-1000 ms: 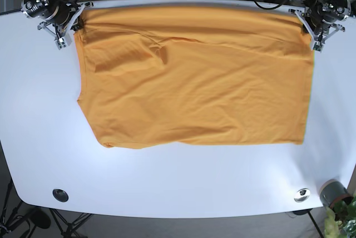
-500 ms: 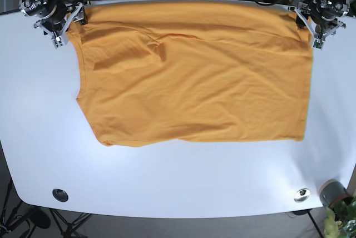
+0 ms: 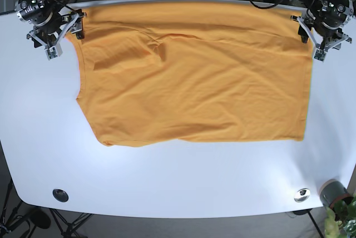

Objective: Fold the T-shirt properly
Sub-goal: 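Release the shirt and move both grippers toward its hem, then grasp the hem corners of the orange shirt with both grippers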

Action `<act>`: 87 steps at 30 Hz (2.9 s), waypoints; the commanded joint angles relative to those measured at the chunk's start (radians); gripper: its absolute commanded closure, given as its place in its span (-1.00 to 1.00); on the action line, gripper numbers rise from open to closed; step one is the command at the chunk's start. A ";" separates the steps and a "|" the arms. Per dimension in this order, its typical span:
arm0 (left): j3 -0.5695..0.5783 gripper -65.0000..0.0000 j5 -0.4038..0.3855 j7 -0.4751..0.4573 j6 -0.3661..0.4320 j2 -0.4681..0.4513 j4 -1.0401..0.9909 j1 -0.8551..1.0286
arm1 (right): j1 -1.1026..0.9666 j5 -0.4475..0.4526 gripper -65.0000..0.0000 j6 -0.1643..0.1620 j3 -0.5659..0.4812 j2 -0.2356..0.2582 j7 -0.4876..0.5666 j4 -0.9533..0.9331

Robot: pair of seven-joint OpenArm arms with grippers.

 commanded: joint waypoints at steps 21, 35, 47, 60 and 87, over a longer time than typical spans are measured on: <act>0.053 0.00 0.107 0.012 0.002 -0.066 -0.186 -0.527 | 0.392 0.000 -0.48 -0.001 -0.056 0.017 -0.089 -0.101; 0.131 0.00 0.184 -0.059 0.002 -0.063 -0.476 -0.808 | 0.737 -0.129 -0.48 -0.001 -0.125 0.034 -0.058 -0.419; 0.211 0.00 0.184 -0.344 0.109 -0.063 -0.652 -0.811 | 1.005 -0.220 -0.48 -0.001 -0.226 0.034 0.190 -0.896; 0.212 0.00 0.184 -0.348 0.134 -0.069 -0.643 -0.807 | 1.127 -0.392 -0.48 -0.001 -0.229 0.060 0.584 -1.322; 0.211 -0.02 0.184 -0.347 0.132 -0.073 -0.649 -0.778 | 1.068 -0.408 -0.48 -0.101 -0.227 0.019 0.722 -1.433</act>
